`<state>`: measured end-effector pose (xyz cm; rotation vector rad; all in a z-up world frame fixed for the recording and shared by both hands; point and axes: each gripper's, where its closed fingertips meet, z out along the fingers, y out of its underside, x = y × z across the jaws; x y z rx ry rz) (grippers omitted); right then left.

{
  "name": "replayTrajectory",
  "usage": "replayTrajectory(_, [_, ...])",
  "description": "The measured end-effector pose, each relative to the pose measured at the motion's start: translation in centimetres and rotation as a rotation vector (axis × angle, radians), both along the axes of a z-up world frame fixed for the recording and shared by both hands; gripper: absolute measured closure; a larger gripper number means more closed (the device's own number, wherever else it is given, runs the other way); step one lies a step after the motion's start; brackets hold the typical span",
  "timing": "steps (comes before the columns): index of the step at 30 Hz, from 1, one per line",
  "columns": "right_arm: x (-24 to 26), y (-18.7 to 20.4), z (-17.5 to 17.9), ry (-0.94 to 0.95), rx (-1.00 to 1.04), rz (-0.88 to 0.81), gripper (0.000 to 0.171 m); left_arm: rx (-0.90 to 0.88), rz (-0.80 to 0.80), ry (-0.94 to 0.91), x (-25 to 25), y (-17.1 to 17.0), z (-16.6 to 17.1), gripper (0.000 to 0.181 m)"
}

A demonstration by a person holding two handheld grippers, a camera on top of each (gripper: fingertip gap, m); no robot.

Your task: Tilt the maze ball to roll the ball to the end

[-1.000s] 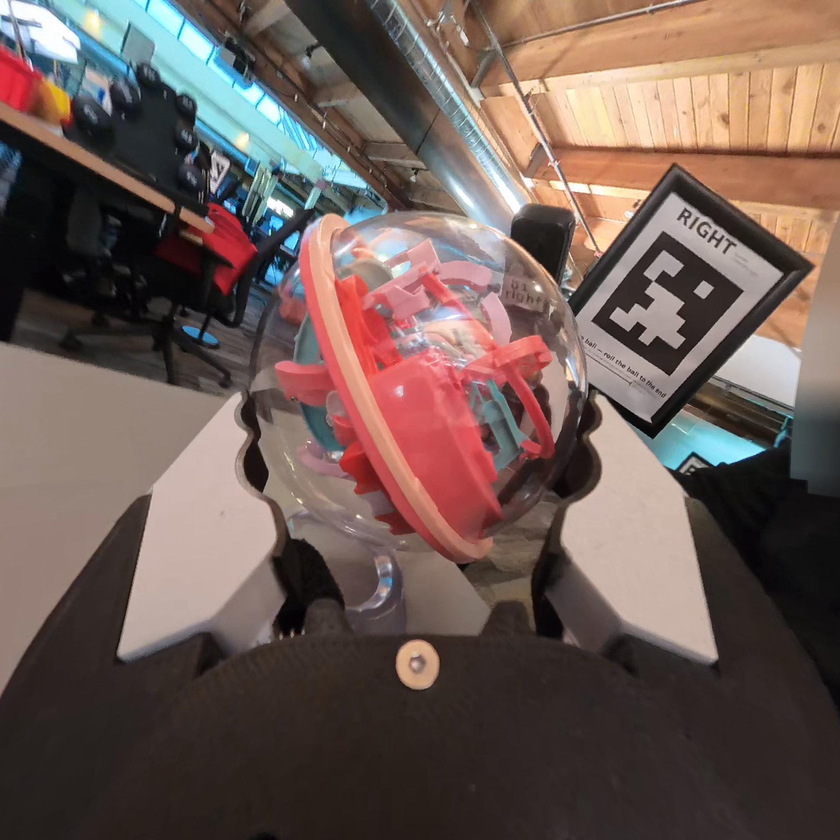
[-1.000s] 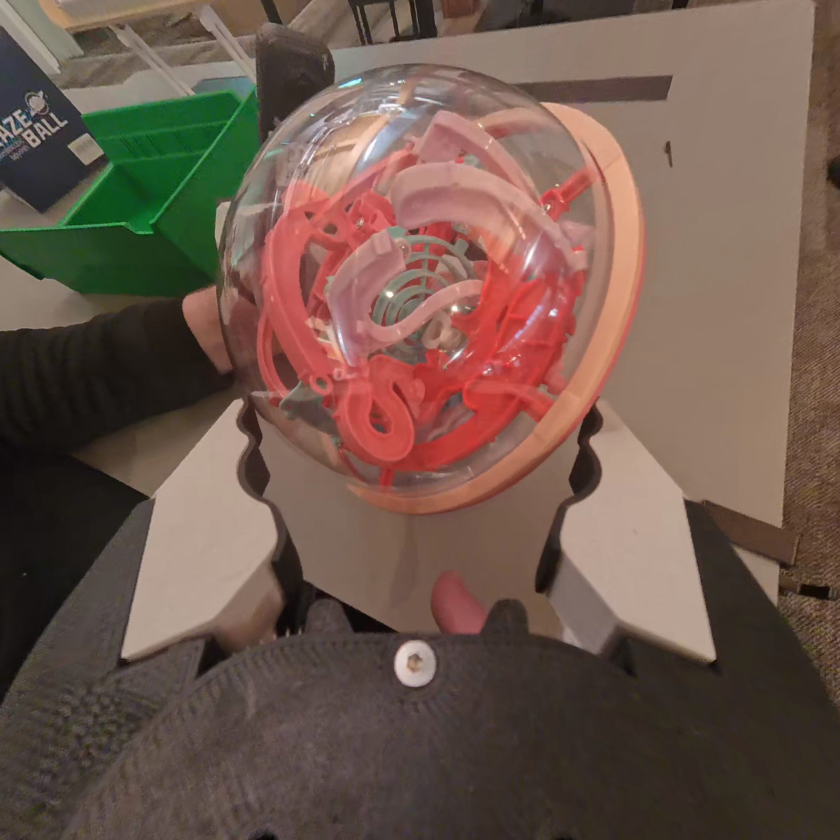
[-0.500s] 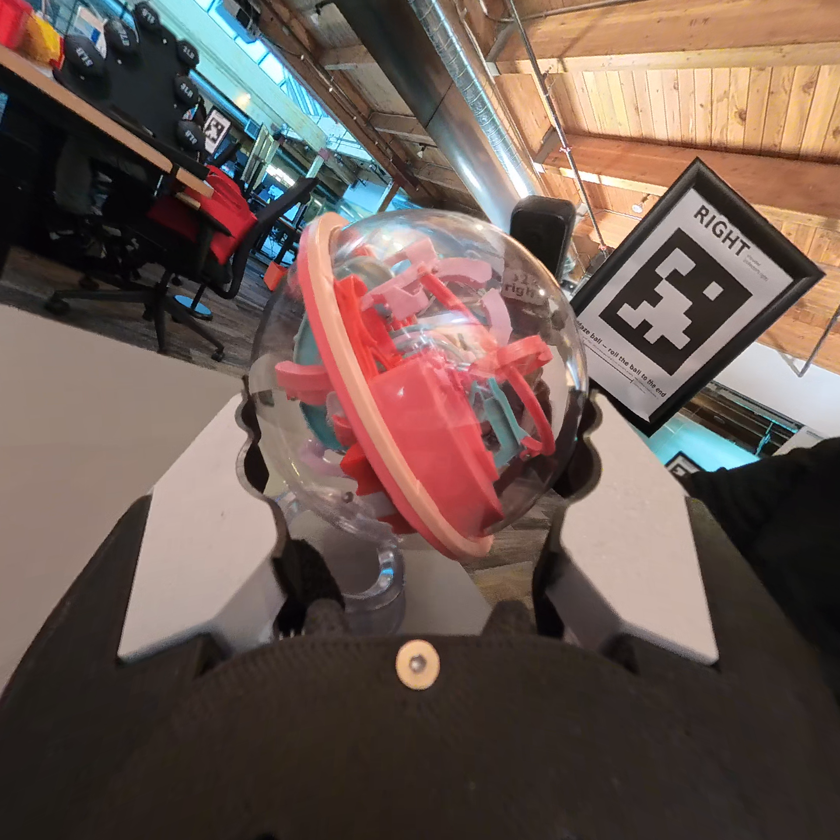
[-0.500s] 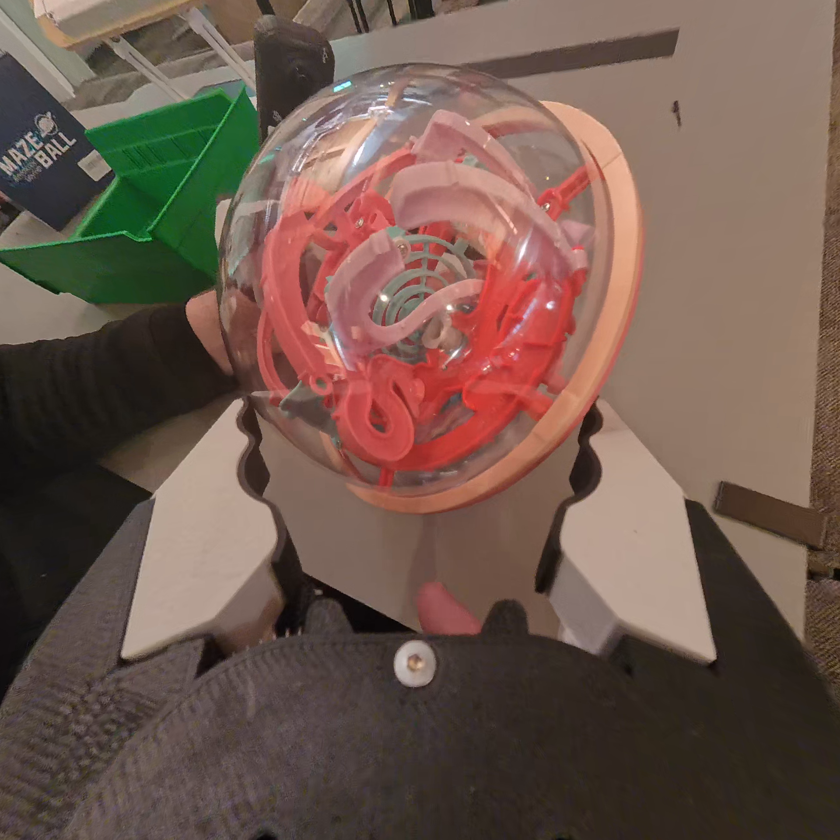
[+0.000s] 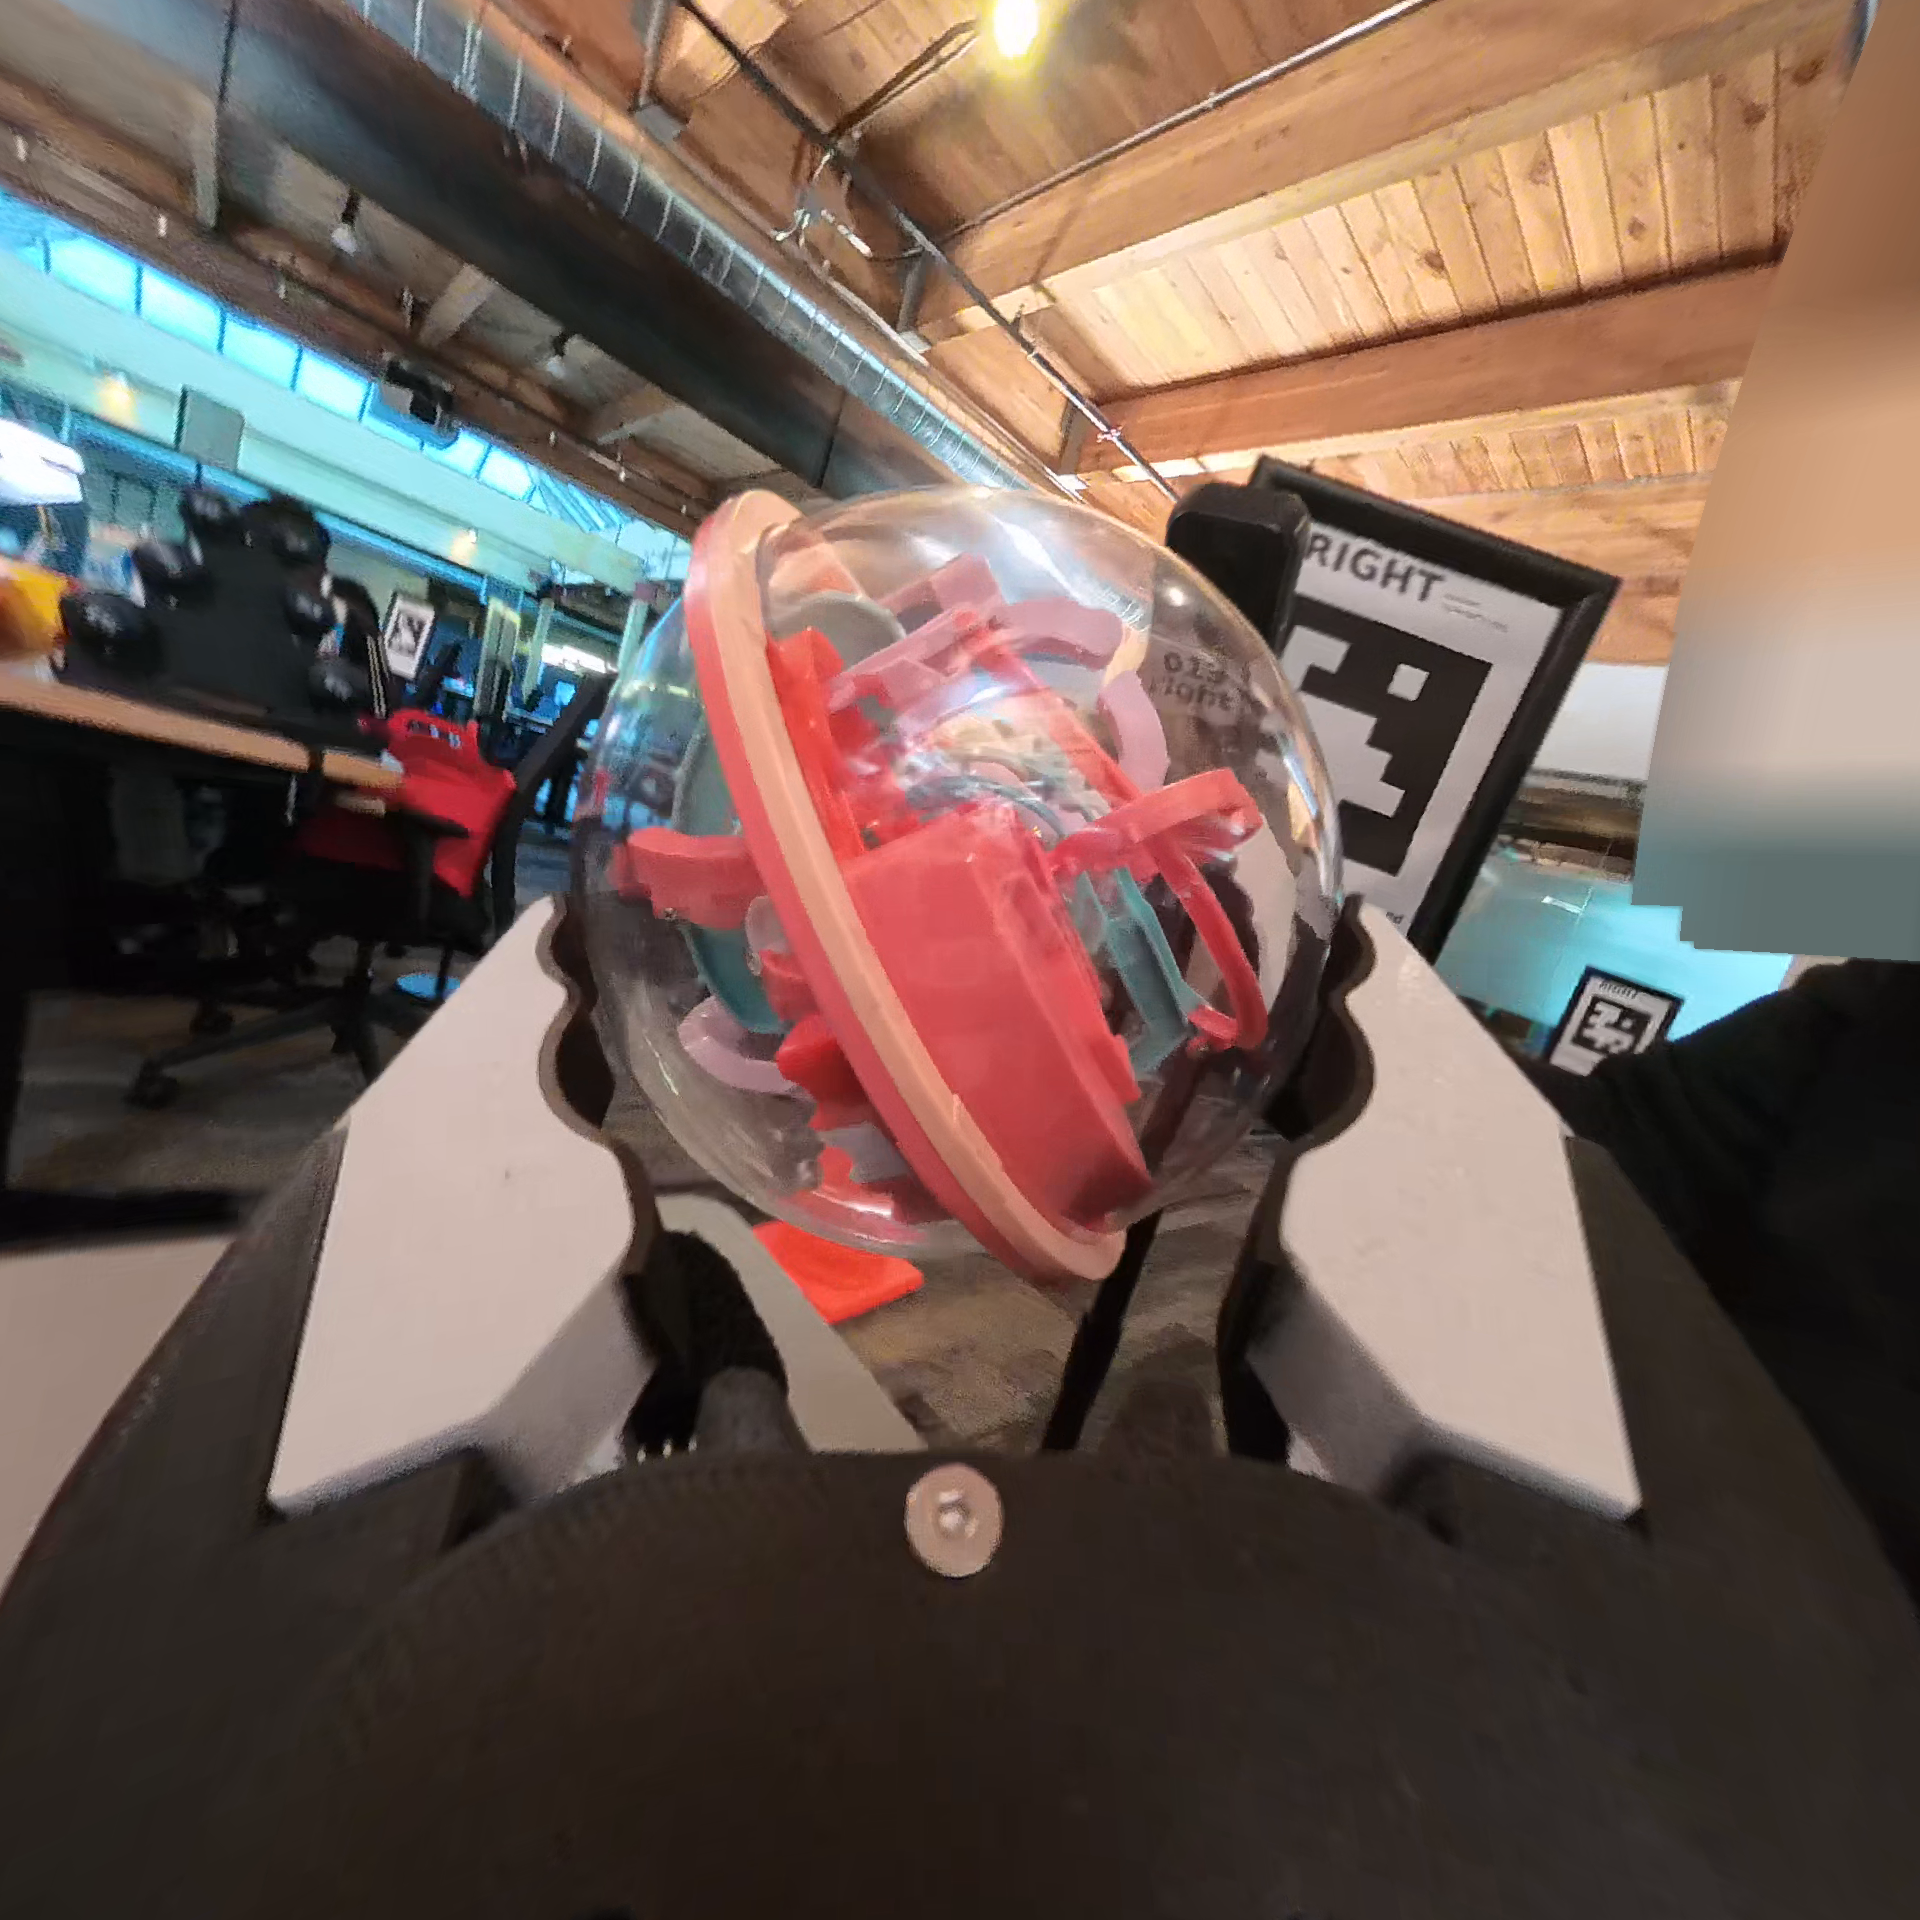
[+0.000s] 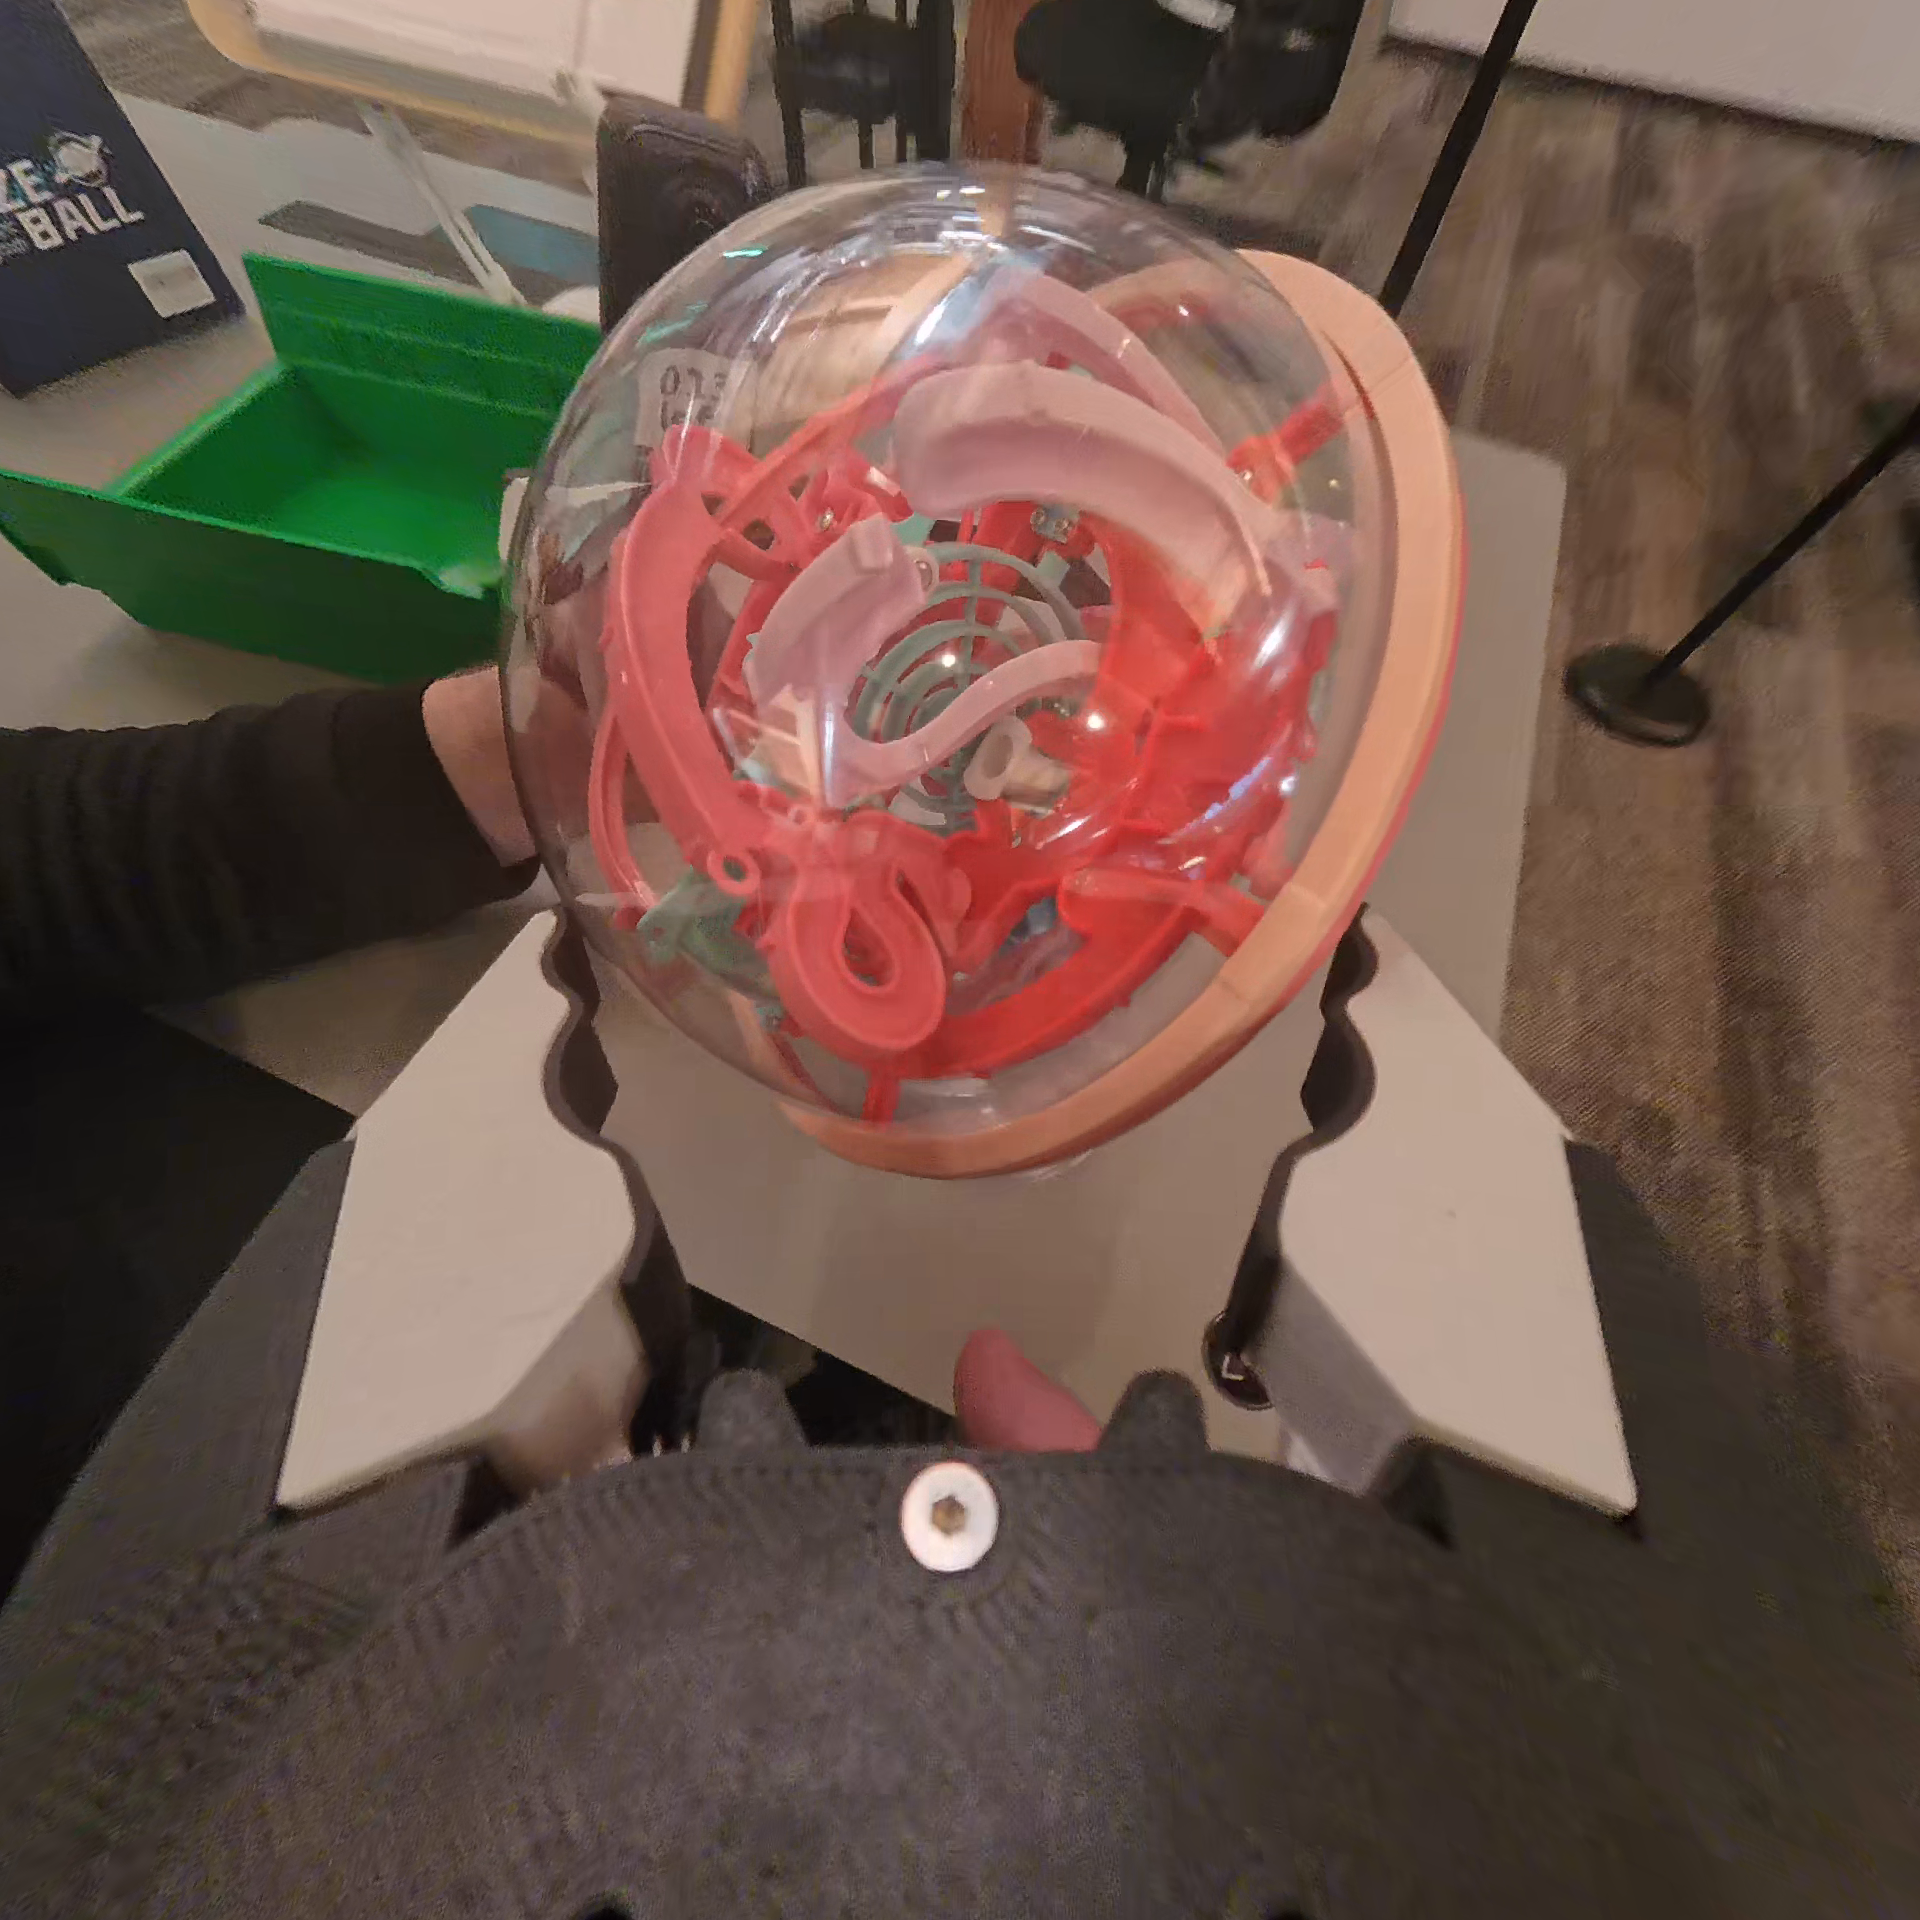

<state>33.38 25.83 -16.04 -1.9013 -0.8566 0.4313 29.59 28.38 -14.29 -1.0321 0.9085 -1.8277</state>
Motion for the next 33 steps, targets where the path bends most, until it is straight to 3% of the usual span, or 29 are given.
replayTrajectory(3, [-1.0, -2.3, 5.2, -0.058, 0.138, 0.014, 0.035, 0.132, 0.023, -0.060, -1.1, -2.5, 5.2, 0.048])
replayTrajectory(8, [-4.0, -8.0, 15.6, -0.158, 0.453, 0.068, 0.035, 0.451, 0.080, -0.170, -4.5, -9.3, 16.1, 0.047])
replayTrajectory(14, [-6.0, -10.0, 20.6, -0.190, 0.590, 0.095, 0.036, 0.691, 0.171, -0.243, -7.0, -13.2, 23.1, 0.047])
replayTrajectory(20, [-7.4, -13.6, 24.3, -0.198, 0.703, 0.111, 0.037, 0.860, 0.215, -0.258, -8.5, -18.1, 27.3, 0.047])
replayTrajectory(30, [-8.7, -20.2, 28.2, -0.215, 0.861, 0.129, 0.037, 0.945, 0.198, -0.272, -9.8, -24.5, 30.0, 0.046])
replayTrajectory(33, [-8.0, -17.9, 28.4, -0.124, 0.759, 0.147, 0.038, 0.941, 0.241, -0.219, -9.0, -24.0, 31.8, 0.047])
